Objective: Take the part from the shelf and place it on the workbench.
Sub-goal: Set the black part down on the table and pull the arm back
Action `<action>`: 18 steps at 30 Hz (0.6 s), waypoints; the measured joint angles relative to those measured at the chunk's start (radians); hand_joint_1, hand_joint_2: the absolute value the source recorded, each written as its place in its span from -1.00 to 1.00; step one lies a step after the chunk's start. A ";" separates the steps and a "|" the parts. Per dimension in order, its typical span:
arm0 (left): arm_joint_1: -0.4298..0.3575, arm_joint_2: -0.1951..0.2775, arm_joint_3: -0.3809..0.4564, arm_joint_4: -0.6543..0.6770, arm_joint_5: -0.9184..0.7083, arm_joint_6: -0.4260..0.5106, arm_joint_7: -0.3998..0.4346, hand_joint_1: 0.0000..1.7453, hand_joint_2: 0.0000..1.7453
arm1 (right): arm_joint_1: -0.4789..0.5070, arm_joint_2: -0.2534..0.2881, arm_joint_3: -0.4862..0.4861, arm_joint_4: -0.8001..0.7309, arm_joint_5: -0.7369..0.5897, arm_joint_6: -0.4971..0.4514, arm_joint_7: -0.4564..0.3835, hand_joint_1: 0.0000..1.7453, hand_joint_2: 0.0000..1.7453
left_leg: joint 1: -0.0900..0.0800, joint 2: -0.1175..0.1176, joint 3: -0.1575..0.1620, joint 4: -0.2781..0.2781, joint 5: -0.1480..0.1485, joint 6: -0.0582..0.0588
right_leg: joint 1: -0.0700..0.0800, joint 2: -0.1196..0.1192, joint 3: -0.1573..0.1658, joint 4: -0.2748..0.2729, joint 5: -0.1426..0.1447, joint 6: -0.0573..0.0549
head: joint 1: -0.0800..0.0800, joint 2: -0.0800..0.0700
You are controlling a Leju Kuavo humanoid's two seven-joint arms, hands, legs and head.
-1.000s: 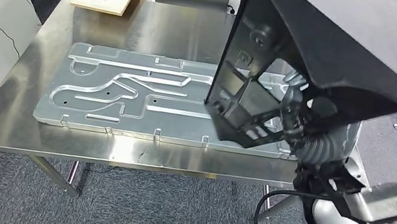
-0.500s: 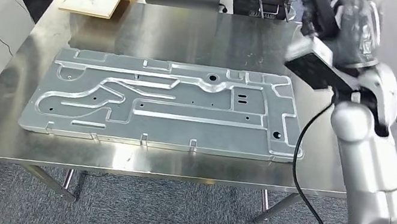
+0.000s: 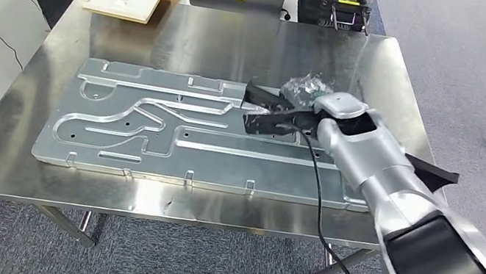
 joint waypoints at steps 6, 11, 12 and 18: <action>0.002 0.000 0.000 0.000 -0.006 -0.005 -0.004 -1.00 -1.00 | -0.004 0.053 0.049 0.093 -0.003 -0.011 0.005 0.82 1.00 | -0.003 0.002 0.007 0.001 -0.017 -0.030 | 0.011 0.001 0.073 -0.183 0.067 -0.025 | 0.000 0.000; 0.000 0.000 -0.001 0.000 -0.015 -0.013 -0.021 -1.00 1.00 | 0.011 0.093 0.073 0.136 -0.003 0.002 -0.004 -1.00 -1.00 | 0.001 0.011 -0.078 0.203 -0.125 -0.050 | 0.008 -0.003 0.093 -0.203 0.070 -0.050 | -0.001 0.000; 0.000 0.000 -0.001 0.000 -0.018 -0.011 -0.023 -1.00 1.00 | 0.022 0.102 0.078 0.144 -0.003 0.003 -0.005 -1.00 -1.00 | 0.001 0.011 -0.105 0.257 -0.143 -0.052 | 0.009 -0.002 0.093 -0.203 0.069 -0.051 | -0.001 0.000; -0.001 0.000 -0.004 0.000 -0.025 -0.002 -0.025 -1.00 1.00 | 0.048 0.119 0.088 0.158 -0.001 0.003 -0.005 -1.00 -1.00 | 0.002 0.011 -0.124 0.291 -0.136 -0.055 | 0.010 0.000 0.093 -0.199 0.068 -0.052 | -0.001 0.000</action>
